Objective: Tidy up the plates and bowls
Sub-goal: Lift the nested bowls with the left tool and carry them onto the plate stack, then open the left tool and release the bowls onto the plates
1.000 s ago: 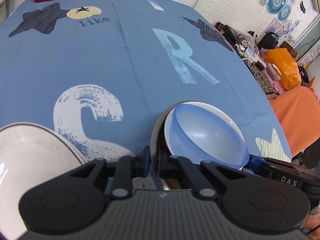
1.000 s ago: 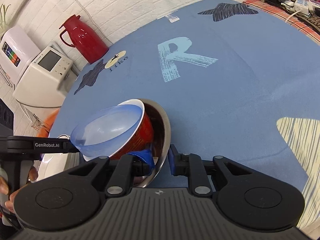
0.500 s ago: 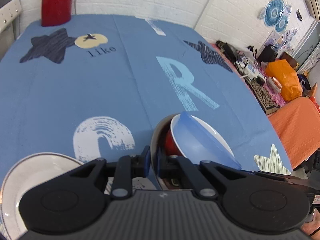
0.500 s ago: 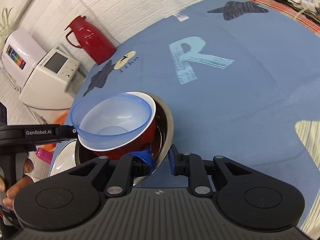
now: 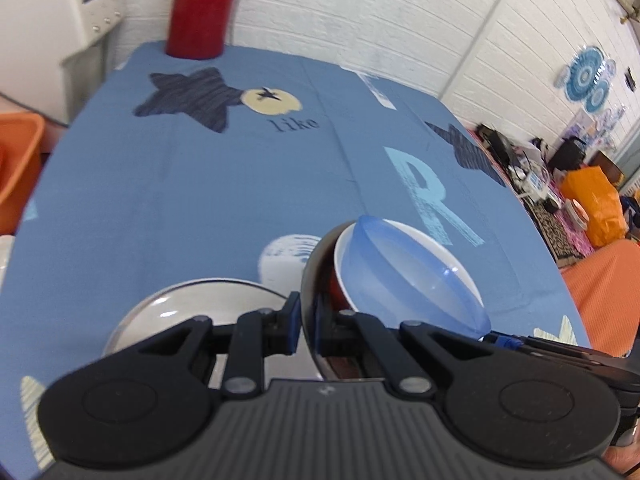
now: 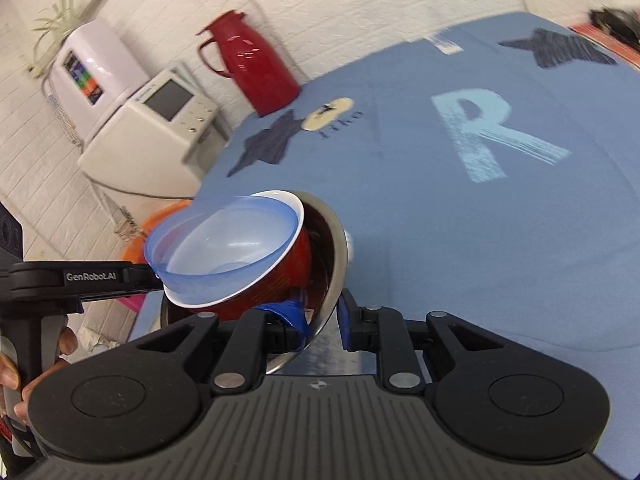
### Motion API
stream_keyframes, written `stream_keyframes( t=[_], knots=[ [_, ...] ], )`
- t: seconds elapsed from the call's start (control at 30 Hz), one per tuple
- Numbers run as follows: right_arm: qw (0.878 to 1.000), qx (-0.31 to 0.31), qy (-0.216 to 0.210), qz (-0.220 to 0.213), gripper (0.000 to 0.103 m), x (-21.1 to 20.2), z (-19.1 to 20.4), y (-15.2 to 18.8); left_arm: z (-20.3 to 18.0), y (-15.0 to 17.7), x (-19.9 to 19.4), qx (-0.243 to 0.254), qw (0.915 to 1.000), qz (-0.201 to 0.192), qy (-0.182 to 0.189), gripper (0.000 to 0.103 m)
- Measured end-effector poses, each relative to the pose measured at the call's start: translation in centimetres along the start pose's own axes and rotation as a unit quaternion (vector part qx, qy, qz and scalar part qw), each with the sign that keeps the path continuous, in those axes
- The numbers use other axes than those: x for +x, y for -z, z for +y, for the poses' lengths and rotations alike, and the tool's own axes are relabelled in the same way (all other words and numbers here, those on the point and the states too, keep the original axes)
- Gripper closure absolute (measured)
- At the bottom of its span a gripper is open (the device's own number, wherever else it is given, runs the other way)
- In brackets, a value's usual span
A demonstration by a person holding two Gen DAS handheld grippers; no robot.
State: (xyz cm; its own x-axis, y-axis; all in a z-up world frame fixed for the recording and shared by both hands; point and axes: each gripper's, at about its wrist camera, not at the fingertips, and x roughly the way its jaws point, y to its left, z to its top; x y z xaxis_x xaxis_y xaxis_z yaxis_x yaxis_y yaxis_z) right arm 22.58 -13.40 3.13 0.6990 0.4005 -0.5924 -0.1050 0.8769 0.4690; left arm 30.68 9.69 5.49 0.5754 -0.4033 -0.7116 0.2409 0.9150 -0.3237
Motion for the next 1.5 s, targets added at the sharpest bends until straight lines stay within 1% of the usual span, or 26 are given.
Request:
stream_keyframes(
  t=[0.1,0.2,0.37,0.5,0.57,0.67,0.73,0.87,0.97,1.0,1.07,1.13,1.2,1.3,1.4,1.47,1.5],
  knots=[
    [1.0,-0.022,-0.012,0.0,0.101,0.7,2.1,0.1,1.9,0.6,-1.7,-0.012,0.9997,-0.012,-0.016,0.103],
    [0.999,-0.031,-0.025,0.014,0.101,1.9,3.7,0.6,4.0,1.7,-3.0,-0.025,0.9991,-0.016,-0.031,0.103],
    [0.997,-0.036,-0.041,0.048,0.101,4.3,5.5,2.2,7.2,3.8,-3.6,-0.053,0.997,-0.003,-0.056,0.103],
    [0.996,-0.035,-0.039,0.07,0.101,5.5,5.8,3.1,7.9,5.0,-3.5,-0.052,0.9963,0.004,-0.068,0.103],
    [0.996,-0.032,-0.038,0.069,0.101,5.5,5.7,3.4,8.1,5.3,-3.2,-0.053,0.9964,0.004,-0.066,0.103],
    [0.997,-0.032,-0.03,0.061,0.101,5.3,5.8,3.2,8.4,5.2,-2.6,-0.066,0.9961,0.01,-0.057,0.103],
    [0.997,-0.047,-0.029,0.062,0.101,5.3,6.0,3.2,8.4,5.4,-2.6,-0.067,0.9962,0.005,-0.056,0.103],
    [0.996,-0.048,-0.038,0.064,0.099,5.3,5.7,3.4,8.8,5.6,-2.7,-0.076,0.9962,-0.001,-0.043,0.103],
    [0.996,-0.029,-0.048,0.074,0.098,5.1,5.2,3.2,9.4,5.7,-2.9,-0.089,0.9956,0.003,-0.029,0.103],
    [0.996,-0.021,-0.049,0.071,0.098,4.9,5.0,3.1,9.8,5.8,-3.0,-0.094,0.9953,0.004,-0.022,0.103],
    [0.998,-0.014,-0.044,0.049,0.095,4.0,4.8,3.0,10.3,5.8,-3.3,-0.106,0.9943,0.003,-0.011,0.103],
    [0.998,-0.011,-0.044,0.04,0.095,3.4,4.8,2.9,10.4,5.8,-3.6,-0.111,0.9938,0.0,-0.01,0.103],
    [0.998,0.0,-0.053,0.035,0.095,3.0,4.7,3.0,10.1,5.8,-4.1,-0.105,0.9943,-0.006,-0.013,0.103],
    [0.998,0.014,-0.063,0.021,0.094,2.3,4.4,3.2,9.1,5.8,-5.1,-0.097,0.9946,-0.02,-0.031,0.103],
    [0.996,0.049,-0.078,0.0,0.093,1.5,3.6,3.9,8.0,5.9,-6.5,-0.084,0.995,-0.044,-0.03,0.103],
    [0.994,0.072,-0.082,-0.013,0.092,1.0,3.0,4.4,7.1,5.8,-7.6,-0.076,0.994,-0.067,-0.042,0.102],
    [0.993,0.085,-0.083,-0.016,0.092,0.8,2.7,4.7,6.6,5.8,-8.0,-0.07,0.9932,-0.078,-0.051,0.089]
  ],
)
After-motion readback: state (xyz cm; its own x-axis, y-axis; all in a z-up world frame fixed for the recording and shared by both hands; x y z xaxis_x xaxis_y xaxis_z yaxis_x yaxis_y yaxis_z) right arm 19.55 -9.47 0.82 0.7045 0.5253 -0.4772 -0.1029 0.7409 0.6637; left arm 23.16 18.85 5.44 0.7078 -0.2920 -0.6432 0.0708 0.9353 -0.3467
